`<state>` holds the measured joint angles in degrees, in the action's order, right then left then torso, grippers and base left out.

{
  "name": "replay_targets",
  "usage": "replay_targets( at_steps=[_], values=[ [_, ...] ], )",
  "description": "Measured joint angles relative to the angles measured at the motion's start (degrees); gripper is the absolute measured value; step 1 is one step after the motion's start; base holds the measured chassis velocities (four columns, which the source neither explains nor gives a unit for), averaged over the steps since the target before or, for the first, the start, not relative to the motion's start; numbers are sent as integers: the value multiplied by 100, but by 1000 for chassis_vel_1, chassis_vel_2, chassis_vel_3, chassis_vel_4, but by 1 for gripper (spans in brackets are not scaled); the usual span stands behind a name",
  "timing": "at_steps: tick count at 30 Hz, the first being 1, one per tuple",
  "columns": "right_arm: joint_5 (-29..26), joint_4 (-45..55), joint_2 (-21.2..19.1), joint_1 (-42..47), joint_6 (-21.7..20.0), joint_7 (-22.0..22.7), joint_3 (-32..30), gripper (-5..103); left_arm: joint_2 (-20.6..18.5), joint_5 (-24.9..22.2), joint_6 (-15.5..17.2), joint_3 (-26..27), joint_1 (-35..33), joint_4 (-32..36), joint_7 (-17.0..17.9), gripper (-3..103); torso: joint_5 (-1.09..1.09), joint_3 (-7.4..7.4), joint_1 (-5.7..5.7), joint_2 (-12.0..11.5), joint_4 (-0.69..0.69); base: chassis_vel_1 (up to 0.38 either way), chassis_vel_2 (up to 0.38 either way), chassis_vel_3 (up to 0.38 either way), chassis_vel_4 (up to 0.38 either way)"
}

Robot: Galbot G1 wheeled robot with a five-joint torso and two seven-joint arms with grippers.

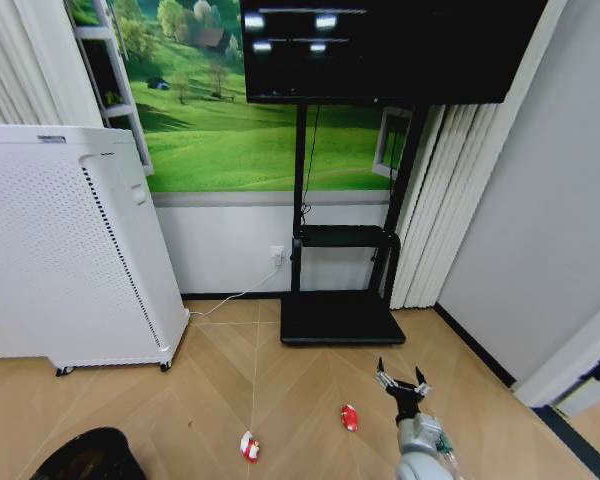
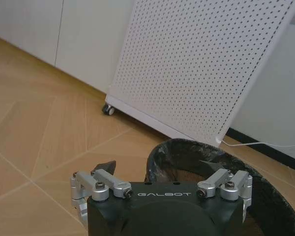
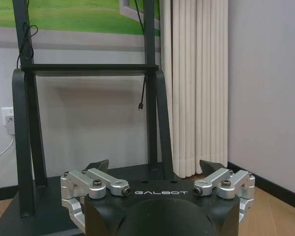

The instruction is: Pick up the trash bin and place the garbage on the floor into it.

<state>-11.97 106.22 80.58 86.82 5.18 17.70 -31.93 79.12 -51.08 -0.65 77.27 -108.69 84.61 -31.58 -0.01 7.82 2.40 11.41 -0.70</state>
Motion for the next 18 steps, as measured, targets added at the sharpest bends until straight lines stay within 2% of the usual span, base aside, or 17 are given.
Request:
replay_targets(
  at_steps=[2, 3, 4, 5, 7, 8, 10, 12, 13, 18],
  values=[
    [-6, -31, 11, 45, 19, 0, -7, 100, 19, -83, 581, -41, 34, 210, 377, 96, 1, 1, 0, 2, 0, 0, 0, 0, 0],
    [-9, -35, 14, 57, 24, 0, -9, 100, 36, -114, 803, -47, 38, 313, 567, 93, 2, 1, 0, 3, 0, 0, 0, 0, 0],
    [-9, -35, 14, 57, 24, 0, -9, 100, 36, -114, 803, -47, 38, 313, 567, 93, 2, 1, 0, 3, 0, 0, 0, 0, 0],
    [-15, -37, 16, 69, 29, 1, -21, 100, 61, -196, 1149, -61, 37, 481, 915, 92, 1, 2, 1, 3, 0, 0, 0, 0, 0],
    [-26, -37, 15, 71, 33, 5, -32, 100, 74, -223, 1464, -65, 34, 646, 1315, 90, 1, 3, 1, 4, 0, 0, 0, 0, 0],
    [-26, -37, 15, 71, 33, 5, -32, 100, 74, -223, 1464, -65, 34, 646, 1315, 90, 1, 3, 1, 4, 0, 0, 0, 0, 0],
    [-32, -37, 11, 68, 34, 13, -40, 100, 52, -241, 1783, -47, 32, 784, 1728, 87, 0, 4, 1, 5, 1, 0, 0, 0, 0],
    [-32, -37, 11, 68, 35, 15, -41, 100, 29, -271, 1885, -33, 33, 819, 1838, 86, 0, 4, 1, 5, 0, 0, 0, 0, 0],
    [-33, -37, 15, 73, 36, 17, -40, 100, -25, -353, 2049, -16, 42, 871, 2016, 84, 2, 4, 1, 6, 1, 0, 0, 0, 0],
    [-19, -35, 49, 137, 46, 18, -24, 100, -268, -553, 2374, -26, 196, 906, 2330, 88, 1, 5, 1, 8, 1, 0, 0, 0, 0]
  ],
)
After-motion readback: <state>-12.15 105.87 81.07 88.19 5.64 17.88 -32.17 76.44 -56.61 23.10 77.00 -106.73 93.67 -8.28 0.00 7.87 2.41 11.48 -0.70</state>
